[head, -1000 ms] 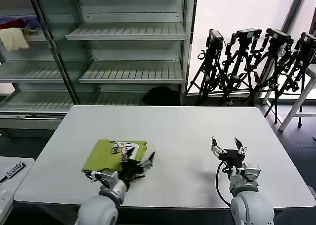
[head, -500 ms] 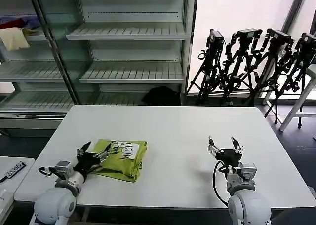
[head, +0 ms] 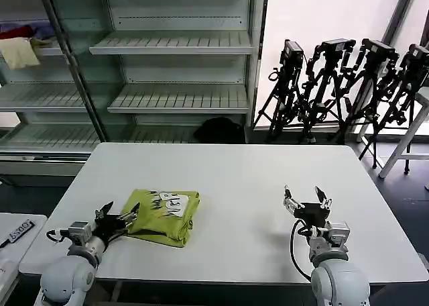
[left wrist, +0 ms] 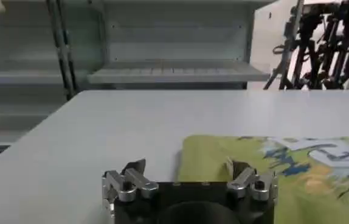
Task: Fold and organize the clothes.
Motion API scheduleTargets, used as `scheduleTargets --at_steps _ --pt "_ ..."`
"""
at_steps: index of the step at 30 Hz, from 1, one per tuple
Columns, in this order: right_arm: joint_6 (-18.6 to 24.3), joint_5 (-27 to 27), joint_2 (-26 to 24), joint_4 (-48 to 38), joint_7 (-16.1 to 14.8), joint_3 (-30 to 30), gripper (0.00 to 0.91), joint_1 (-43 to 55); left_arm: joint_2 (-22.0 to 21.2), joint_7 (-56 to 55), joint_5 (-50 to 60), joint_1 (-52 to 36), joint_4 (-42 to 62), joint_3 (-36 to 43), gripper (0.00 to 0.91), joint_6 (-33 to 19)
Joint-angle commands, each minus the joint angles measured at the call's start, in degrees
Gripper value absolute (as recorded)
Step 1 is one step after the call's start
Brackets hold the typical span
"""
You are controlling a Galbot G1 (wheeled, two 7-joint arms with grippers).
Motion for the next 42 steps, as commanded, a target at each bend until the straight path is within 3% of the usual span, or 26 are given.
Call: scheduleTargets --at_steps 1,2,3,4,5,7,20,31,39,42 --pt "0.2 0.0 0.1 0.1 0.0 0.1 0.907 -0.3 0.2 0.5 0.4 -0.2 3.5 -0.5 0.756 -0.1" --pt "0.2 0.0 0.1 0.1 0.0 0.1 0.907 -0.4 0.1 0.6 0.1 -0.2 3.5 -0.5 0.665 -0.1" --pt "0.3 -0.1 0.1 0.2 0.0 0.2 0.907 -0.6 0.1 0.6 -0.3 -0.2 3.5 -0.4 0.443 0.1" --pt "0.4 0.0 0.1 0.3 0.0 0.3 0.907 -0.7 0.0 0.6 -0.6 -0.1 3.5 -0.4 0.333 0.2" --pt "0.4 0.0 0.1 0.3 -0.1 0.4 0.907 -0.7 0.0 0.7 -1.1 -0.1 3.4 -0.4 0.131 0.3" --pt "0.4 0.0 0.1 0.5 0.0 0.5 0.907 -0.8 0.0 0.7 -2.9 0.0 3.1 -0.4 0.02 0.8" --pt "0.3 0.0 0.2 1.0 0.2 0.6 0.907 -0.9 -0.8 1.2 -10.9 1.1 0.3 -0.2 0.01 2.2" --pt "0.3 0.2 -0.1 1.0 0.2 1.1 0.907 -1.0 -1.0 2.9 -8.6 1.5 -0.2 -2.6 0.0 -4.5" --pt "0.5 0.6 -0.3 0.3 0.2 1.2 0.907 -0.3 3.3 5.5 -2.7 2.2 -0.2 -11.0 0.0 -8.2" --pt "0.5 0.9 -0.5 0.0 0.1 1.4 0.907 -0.2 7.0 6.4 -1.6 1.3 0.8 -15.4 0.0 -8.5"
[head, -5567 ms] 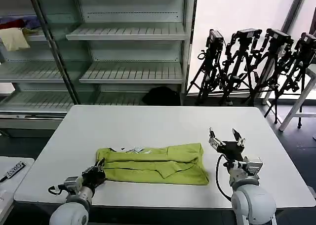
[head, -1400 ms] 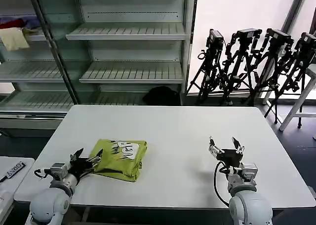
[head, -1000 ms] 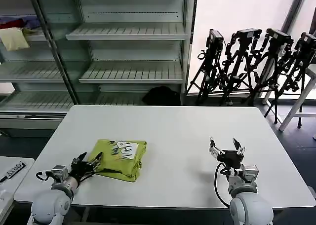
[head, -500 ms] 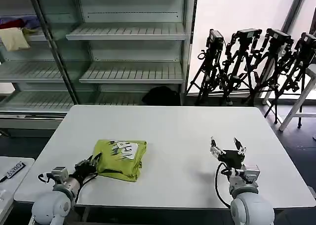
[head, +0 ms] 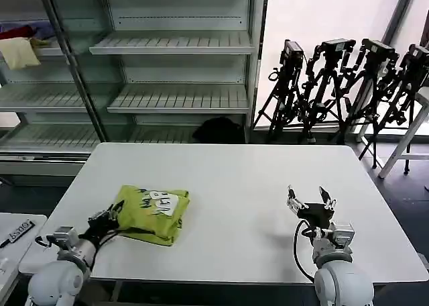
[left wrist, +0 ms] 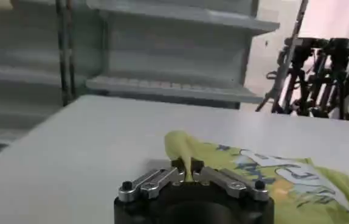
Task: Fold and organize the clothes.
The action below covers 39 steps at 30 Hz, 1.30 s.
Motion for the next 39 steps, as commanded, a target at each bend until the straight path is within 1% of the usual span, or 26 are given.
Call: scheduleTargets --at_steps 1,3,4,5,6,9,12,14,16,18,19,21,23,24,25,26,27,29,33,39 --pt "0.2 0.3 -0.1 -0.6 0.0 0.2 0.907 0.2 7.7 2.7 5.8 -1.1 1.3 -11.9 0.0 -3.7" --pt "0.3 0.5 -0.2 -1.0 0.0 0.2 0.907 0.1 9.9 3.1 8.6 -1.9 1.6 -14.0 0.0 -4.2" --pt "0.4 0.5 -0.2 -1.2 0.0 0.2 0.907 0.2 12.4 2.8 10.3 -2.2 1.3 -15.1 0.0 -4.1" --pt "0.5 0.5 -0.2 -1.2 0.0 0.2 0.907 0.2 13.0 2.8 11.1 -2.4 1.0 -15.5 0.0 -4.2" --pt "0.6 0.6 -0.2 -1.4 0.0 0.2 0.907 0.2 15.1 3.0 12.5 -2.9 0.3 -16.3 0.0 -4.2" --pt "0.7 0.5 -0.1 -1.6 0.0 0.0 0.907 0.2 18.7 4.2 17.4 -3.7 -2.0 -17.0 0.0 -5.0" --pt "0.9 0.5 0.1 -1.7 0.0 -0.1 0.907 0.1 20.4 6.4 22.5 -3.4 -5.0 -14.5 0.0 -6.4" --pt "1.1 0.5 0.2 -1.6 -0.1 0.0 0.907 -0.3 20.4 8.2 26.6 -2.7 -6.6 -12.0 0.0 -7.4" --pt "1.3 0.6 0.2 -1.5 -0.1 0.4 0.907 -0.8 19.4 8.9 31.3 -1.1 -8.6 -7.0 0.0 -8.9" --pt "1.6 0.8 0.0 -1.6 -0.3 1.2 0.907 -1.5 16.2 9.0 34.7 0.6 -9.7 -0.9 0.0 -10.1" --pt "1.8 1.1 -0.1 -1.6 -0.3 1.5 0.907 -1.9 15.6 8.8 36.8 0.9 -10.1 2.1 0.0 -10.4" --pt "2.0 1.5 -0.5 -1.8 -0.3 2.4 0.907 -2.4 12.0 8.1 39.2 2.2 -11.1 9.1 0.0 -10.6" --pt "2.1 2.0 -0.6 -1.9 -0.3 3.0 0.907 -2.7 9.6 6.9 42.4 3.5 -11.0 13.7 0.0 -10.9" --pt "2.1 2.2 -0.6 -1.9 -0.3 3.1 0.907 -2.9 6.9 7.0 45.5 3.9 -10.6 16.1 0.0 -11.5" --pt "2.1 2.2 -0.6 -1.9 -0.2 3.4 0.907 -3.1 5.6 6.8 46.9 4.0 -10.0 18.1 0.0 -11.8" --pt "2.1 2.2 -0.6 -1.8 -0.2 3.5 0.907 -3.2 3.2 6.0 47.9 4.0 -9.2 20.9 0.0 -11.9" --pt "2.1 2.2 -0.6 -1.8 -0.3 3.5 0.907 -3.3 1.8 6.1 47.9 3.8 -8.6 22.3 0.0 -12.0" --pt "2.0 2.1 -0.7 -1.5 -0.3 3.5 0.907 -3.3 -0.1 5.1 47.5 3.2 -7.9 25.2 0.0 -11.7" --pt "0.6 1.6 -0.6 -0.7 -0.6 2.8 0.907 -2.9 -1.5 3.3 43.6 1.0 -8.2 28.7 0.0 -10.5" --pt "-4.2 0.2 -0.4 0.9 -0.6 -0.5 0.907 -1.6 -1.5 0.0 32.9 -1.0 -9.7 33.9 0.0 -8.3"
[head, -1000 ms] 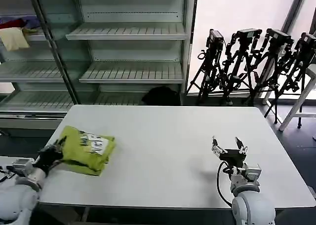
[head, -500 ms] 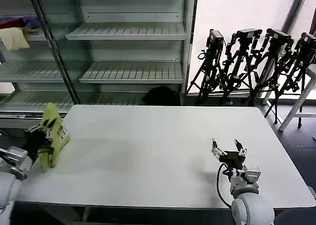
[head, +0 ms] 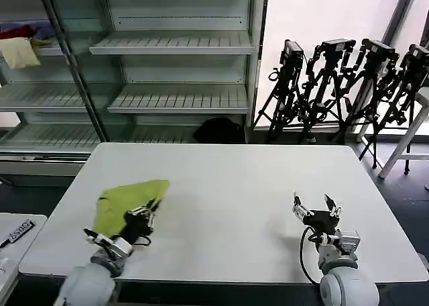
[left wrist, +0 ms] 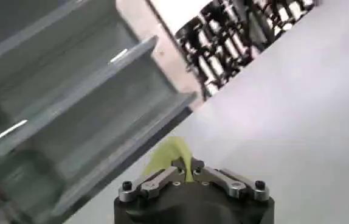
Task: Fold and organize the clothes.
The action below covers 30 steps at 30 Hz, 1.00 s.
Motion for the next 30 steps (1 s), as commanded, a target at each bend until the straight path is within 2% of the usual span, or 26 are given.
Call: scheduleTargets --at_steps 1,6,7,8,9,13,16,18,21,24,30 --pt "-4.6 -0.7 0.0 1.7 0.1 -2.9 0.907 0.4 -5.3 -4.6 -7.2 -2.0 -1.4 16.1 0.0 1.9" --pt "-4.7 -1.3 0.0 1.9 0.2 -7.5 0.907 0.0 -7.7 -6.8 -8.1 -4.9 0.8 20.2 0.01 3.5" --pt "-4.7 -1.2 0.0 1.8 0.2 -8.0 0.907 0.0 -8.4 -7.0 -8.0 -5.5 1.4 21.0 0.05 4.2" --pt "-4.8 -0.1 0.2 1.7 0.1 -9.2 0.907 -0.4 -8.5 -7.0 -8.0 -5.6 1.5 21.3 0.413 5.3" --pt "-4.8 0.5 0.2 1.7 -0.2 -10.1 0.907 -0.7 -8.8 -6.9 -8.0 -5.5 1.5 22.0 0.907 5.9" --pt "-4.8 3.5 -0.2 1.0 0.3 -14.3 0.907 -1.5 -8.7 -7.4 -8.3 -4.8 1.1 22.2 0.907 5.7" --pt "-4.9 7.1 -0.7 0.2 2.1 -18.3 0.907 -1.2 -8.2 -8.2 -10.2 -5.1 -0.4 20.9 0.907 6.0" --pt "-4.9 11.9 -1.2 -1.2 5.2 -21.9 0.907 0.3 -7.8 -8.8 -12.5 -5.3 -1.8 19.8 0.907 6.6" --pt "-5.0 15.1 0.2 -2.8 6.6 -24.0 0.907 1.4 -7.2 -9.6 -15.5 -5.4 -5.4 17.4 0.907 7.5" --pt "-5.0 20.9 0.6 -3.5 9.2 -26.4 0.907 1.8 -6.0 -9.8 -19.2 -5.0 -8.4 13.9 0.907 7.9" --pt "-5.0 23.4 1.0 -5.9 11.5 -29.2 0.907 1.2 -3.9 -10.0 -22.8 -2.9 -12.6 4.1 0.907 7.7"
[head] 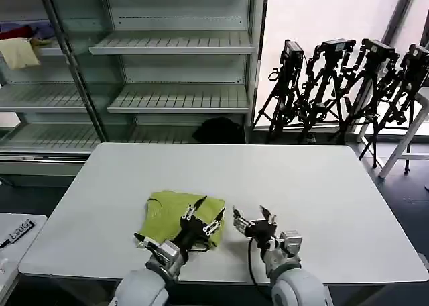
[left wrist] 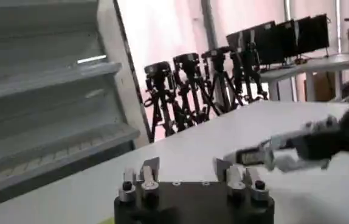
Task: Fold and organize the clothes.
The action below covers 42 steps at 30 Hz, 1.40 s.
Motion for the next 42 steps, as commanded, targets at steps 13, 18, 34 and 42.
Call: scheduleTargets --at_steps 13,18,34,42 --pt "-0.4 11.8 1.8 -5.1 8.8 -9.0 0.333 1.0 0.1 -1.7 -8.8 3.8 -8.5 -13.6 0.907 1.0" --pt "-0.3 12.8 1.2 -5.4 9.6 -7.9 0.333 1.0 0.0 -1.7 -8.8 3.5 -8.4 -13.6 0.907 1.1" --pt "-0.3 13.1 0.0 -2.6 9.0 -3.5 0.0 3.1 -0.3 -1.6 -8.6 3.8 -7.1 -14.1 0.907 0.8" --pt "-0.4 14.8 -2.6 -2.3 8.4 2.2 0.0 4.5 -0.4 -1.6 -8.6 3.8 -6.3 -14.1 0.907 0.8"
